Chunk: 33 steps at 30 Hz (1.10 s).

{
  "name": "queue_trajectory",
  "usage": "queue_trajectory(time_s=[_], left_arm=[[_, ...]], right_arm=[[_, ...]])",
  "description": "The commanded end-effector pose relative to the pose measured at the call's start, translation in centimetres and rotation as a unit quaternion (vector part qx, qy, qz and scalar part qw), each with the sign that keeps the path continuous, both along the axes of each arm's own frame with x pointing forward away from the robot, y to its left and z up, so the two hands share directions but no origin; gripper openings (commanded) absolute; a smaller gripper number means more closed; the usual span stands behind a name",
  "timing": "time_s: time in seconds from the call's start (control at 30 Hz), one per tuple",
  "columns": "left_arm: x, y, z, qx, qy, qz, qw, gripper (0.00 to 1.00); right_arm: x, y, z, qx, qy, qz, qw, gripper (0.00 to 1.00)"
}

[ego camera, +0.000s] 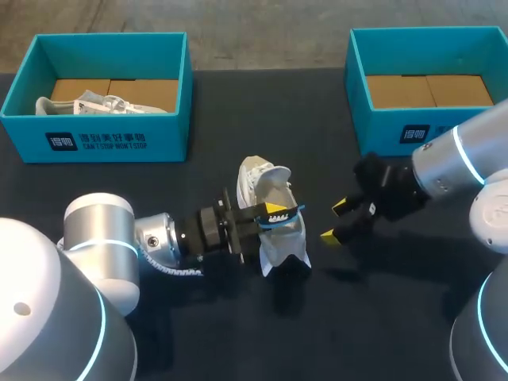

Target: Take the shoe out of the shoebox, open the shoe tongue, remove and reinsert the insole, then place the shoe into the shoebox

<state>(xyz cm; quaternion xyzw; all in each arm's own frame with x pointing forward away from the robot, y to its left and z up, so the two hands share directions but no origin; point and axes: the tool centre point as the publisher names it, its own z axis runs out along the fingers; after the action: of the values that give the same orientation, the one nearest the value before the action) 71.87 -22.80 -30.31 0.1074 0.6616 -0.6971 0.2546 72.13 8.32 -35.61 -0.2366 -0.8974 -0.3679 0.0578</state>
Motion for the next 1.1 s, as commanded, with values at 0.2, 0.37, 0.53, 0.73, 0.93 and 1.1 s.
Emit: queue_trajectory(time_s=[0.2,0.37,0.53,0.73,0.93,1.1], left_arm=[[0.6,-0.2,-0.9,0.017,-0.004,-0.006,1.000,0.00],[0.9,-0.1,-1.6,0.024,-0.005,-0.003,1.000,0.00],[1.2,-0.2,-2.3,0.033,-0.005,-0.002,0.999,0.00],[1.6,-0.1,-2.9,0.037,-0.004,0.002,0.999,0.00],[1.5,0.0,-2.6,0.037,-0.001,0.007,0.999,0.13],[1.1,0.0,-2.1,0.032,-0.004,0.008,0.999,0.38]], right_arm=[[0.0,0.2,-0.2,-0.003,0.002,-0.002,1.000,1.00],[0.0,0.2,-0.1,-0.005,0.000,-0.001,1.000,1.00],[-0.1,0.1,0.1,-0.007,-0.001,-0.002,1.000,1.00],[-0.2,0.0,0.1,-0.009,0.000,-0.003,1.000,1.00],[-0.3,0.0,0.0,-0.010,0.000,-0.004,1.000,1.00],[-0.2,0.1,0.1,-0.011,0.000,-0.003,1.000,1.00]])
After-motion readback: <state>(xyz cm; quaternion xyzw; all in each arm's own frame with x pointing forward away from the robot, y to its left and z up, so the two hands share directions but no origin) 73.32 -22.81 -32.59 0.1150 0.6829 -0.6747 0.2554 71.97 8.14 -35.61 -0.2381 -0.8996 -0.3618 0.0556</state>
